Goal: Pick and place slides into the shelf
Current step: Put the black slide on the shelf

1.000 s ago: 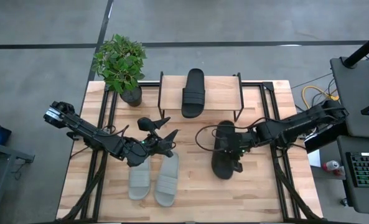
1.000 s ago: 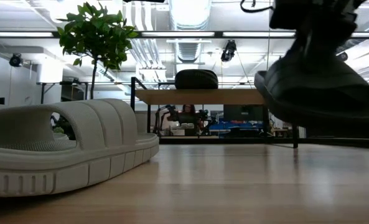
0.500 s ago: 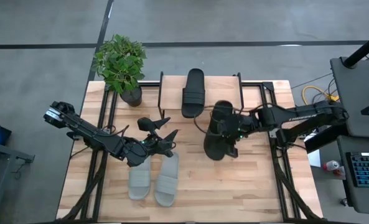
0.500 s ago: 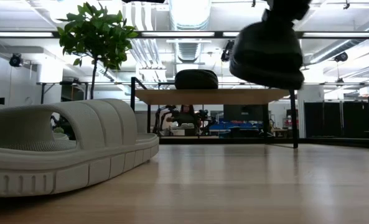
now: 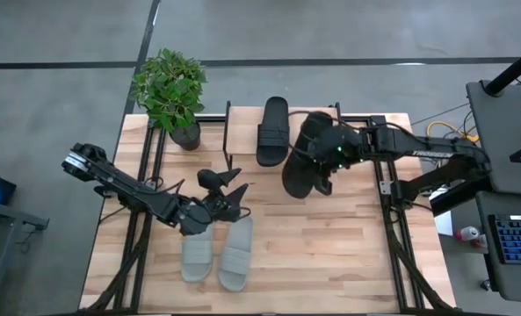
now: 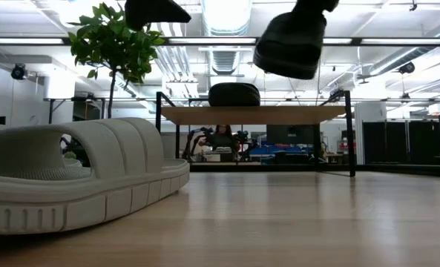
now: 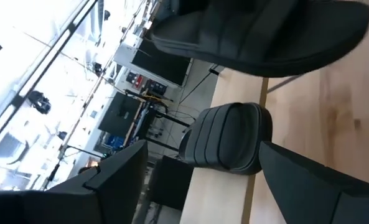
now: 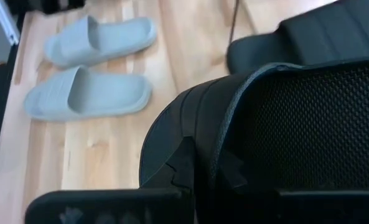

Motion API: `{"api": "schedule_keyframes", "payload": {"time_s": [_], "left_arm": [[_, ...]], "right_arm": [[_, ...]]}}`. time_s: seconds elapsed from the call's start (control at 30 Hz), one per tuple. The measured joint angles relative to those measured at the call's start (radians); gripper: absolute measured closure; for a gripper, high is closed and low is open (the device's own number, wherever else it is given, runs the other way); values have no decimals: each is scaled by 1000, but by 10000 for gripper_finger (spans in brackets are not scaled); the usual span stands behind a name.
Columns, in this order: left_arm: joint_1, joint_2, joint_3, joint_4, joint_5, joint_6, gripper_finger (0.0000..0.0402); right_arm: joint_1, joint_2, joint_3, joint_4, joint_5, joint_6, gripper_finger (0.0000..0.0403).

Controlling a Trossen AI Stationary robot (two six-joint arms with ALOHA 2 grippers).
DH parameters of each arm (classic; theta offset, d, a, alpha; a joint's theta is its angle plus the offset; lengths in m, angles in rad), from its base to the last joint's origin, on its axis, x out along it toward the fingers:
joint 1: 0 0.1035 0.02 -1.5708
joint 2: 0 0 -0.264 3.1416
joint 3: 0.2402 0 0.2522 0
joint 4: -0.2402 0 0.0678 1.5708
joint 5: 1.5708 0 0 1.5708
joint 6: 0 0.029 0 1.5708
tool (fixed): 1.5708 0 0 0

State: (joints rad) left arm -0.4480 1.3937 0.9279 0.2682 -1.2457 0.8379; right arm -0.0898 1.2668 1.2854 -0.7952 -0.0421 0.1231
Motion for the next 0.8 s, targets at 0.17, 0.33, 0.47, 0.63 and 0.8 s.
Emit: {"api": "schedule_keyframes", "payload": {"time_s": [0.17,0.33,0.47,0.63,0.8], "left_arm": [[3,37,0,1,-1,107,111],[13,127,1,4,-4,306,111],[35,201,7,53,-66,462,111],[70,240,22,94,-48,515,111],[92,242,52,119,-45,542,111]], "right_arm": [[-38,47,63,-3,-42,-14,390],[-45,113,147,-21,-75,-44,390],[-45,167,230,-51,-103,-57,390],[-45,227,337,-81,-137,-76,390],[-47,267,436,-107,-142,-100,390]]}}
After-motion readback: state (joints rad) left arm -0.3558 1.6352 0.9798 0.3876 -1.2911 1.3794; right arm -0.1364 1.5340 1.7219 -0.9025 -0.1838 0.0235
